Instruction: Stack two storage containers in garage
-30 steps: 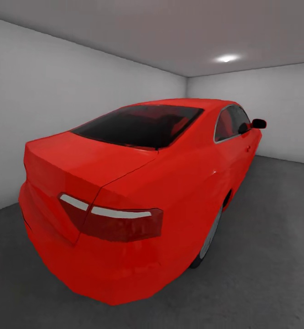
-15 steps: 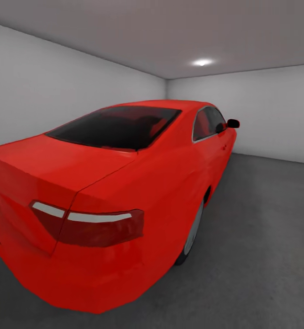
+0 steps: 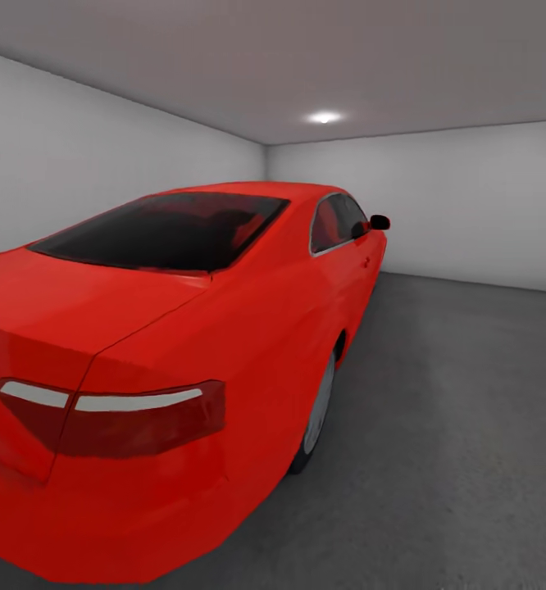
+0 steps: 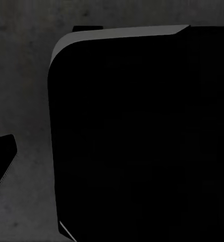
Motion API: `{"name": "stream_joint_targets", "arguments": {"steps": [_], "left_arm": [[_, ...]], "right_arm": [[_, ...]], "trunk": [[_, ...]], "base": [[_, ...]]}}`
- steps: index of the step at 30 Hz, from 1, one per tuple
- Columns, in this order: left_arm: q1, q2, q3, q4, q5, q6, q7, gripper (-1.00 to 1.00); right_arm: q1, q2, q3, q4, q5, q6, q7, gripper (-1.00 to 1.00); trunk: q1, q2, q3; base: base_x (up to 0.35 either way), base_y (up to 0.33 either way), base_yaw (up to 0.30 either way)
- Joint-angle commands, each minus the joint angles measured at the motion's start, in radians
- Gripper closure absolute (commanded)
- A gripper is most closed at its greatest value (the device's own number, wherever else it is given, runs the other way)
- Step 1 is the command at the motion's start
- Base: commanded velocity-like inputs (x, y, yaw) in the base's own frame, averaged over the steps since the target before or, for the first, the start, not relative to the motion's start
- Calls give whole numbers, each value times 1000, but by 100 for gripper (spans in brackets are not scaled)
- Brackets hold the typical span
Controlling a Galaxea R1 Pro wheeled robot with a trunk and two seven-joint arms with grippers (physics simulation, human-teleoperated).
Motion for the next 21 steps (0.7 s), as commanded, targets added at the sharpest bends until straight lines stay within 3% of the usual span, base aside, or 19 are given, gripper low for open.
{"name": "stream_joint_targets", "arguments": {"steps": [1,21], "left_arm": [[0,0,0,0,0,-3,-1,-100],[0,0,0,0,0,-3,-1,-100]], "right_arm": [[0,0,0,0,-1,-3,-1,-100],[0,-1,-4,0,-7,-13,-1,-100]], "trunk": [[0,0,0],[0,0,11]], "base": [[0,0,-256],[0,0,-262]]}}
